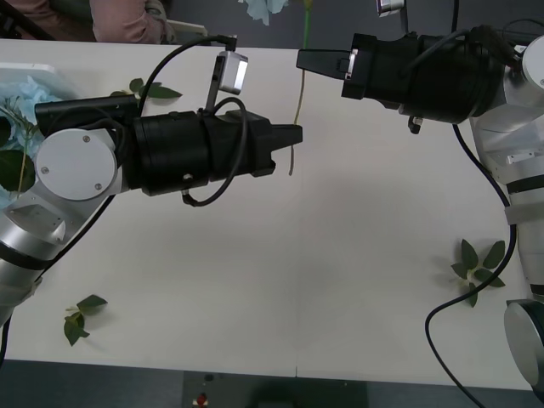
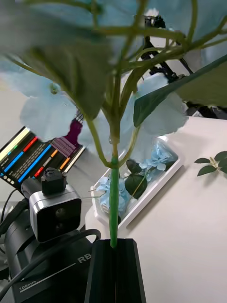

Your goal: Put the red flowers into the right box and the blue flowers into the left box

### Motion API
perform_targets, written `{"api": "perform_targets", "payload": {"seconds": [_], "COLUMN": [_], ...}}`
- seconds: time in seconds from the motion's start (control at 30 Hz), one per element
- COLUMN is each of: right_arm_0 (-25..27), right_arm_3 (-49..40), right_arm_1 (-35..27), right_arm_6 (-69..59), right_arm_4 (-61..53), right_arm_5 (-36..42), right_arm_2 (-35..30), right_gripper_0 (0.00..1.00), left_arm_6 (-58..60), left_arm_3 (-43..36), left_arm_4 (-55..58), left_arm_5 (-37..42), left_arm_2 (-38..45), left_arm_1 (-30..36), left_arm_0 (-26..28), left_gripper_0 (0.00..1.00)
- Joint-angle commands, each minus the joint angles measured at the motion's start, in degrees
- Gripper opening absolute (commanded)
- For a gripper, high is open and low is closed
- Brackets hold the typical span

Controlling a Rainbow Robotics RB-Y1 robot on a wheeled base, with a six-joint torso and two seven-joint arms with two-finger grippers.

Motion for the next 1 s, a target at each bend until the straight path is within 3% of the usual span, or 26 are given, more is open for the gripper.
{"api": "perform_targets", "payload": {"seconds": [0.03,0.13,0.17,0.2,0.23,0.27,0.67,1.0], "right_arm_0": [-1.49,-1.49,-1.49,-1.49,-1.49,-1.49,-1.49,-1.49], "right_arm_3": [-2.12,-2.12,-2.12,-2.12,-2.12,-2.12,-2.12,-2.12], "right_arm_1": [1.21,1.21,1.21,1.21,1.21,1.21,1.21,1.21], "right_arm_6": [0.61,0.61,0.61,0.61,0.61,0.61,0.61,0.61], "right_arm_4": [-0.46,-0.46,-0.46,-0.46,-0.46,-0.46,-0.46,-0.46], "right_arm_5": [-0.47,-0.47,-0.47,-0.47,-0.47,-0.47,-0.47,-0.47], "right_arm_2": [0.32,0.32,0.32,0.32,0.32,0.32,0.32,0.32], "right_gripper_0": [0.00,0.00,0.10,0.31,0.77,1.00,1.00,1.00], "left_arm_6": [2.03,2.03,2.03,2.03,2.03,2.03,2.03,1.33], "left_arm_3": [-0.66,-0.58,-0.66,-0.66,-0.66,-0.66,-0.66,-1.54], "left_arm_4": [-0.06,-0.06,-0.15,-0.15,-0.06,-0.15,0.73,8.38], "left_arm_5": [-0.93,-1.10,-1.19,-1.19,-1.19,-1.19,-1.28,-1.10], "left_arm_2": [-0.82,-0.82,-0.82,-0.82,-0.82,-0.82,-0.73,2.78], "left_arm_1": [0.69,0.69,0.69,0.69,0.69,0.69,1.39,9.30], "left_arm_0": [-2.54,-2.54,-2.54,-2.54,-2.54,-2.45,-2.45,0.89], "left_gripper_0": [0.00,0.00,0.00,0.00,0.00,0.00,0.00,0.00]}}
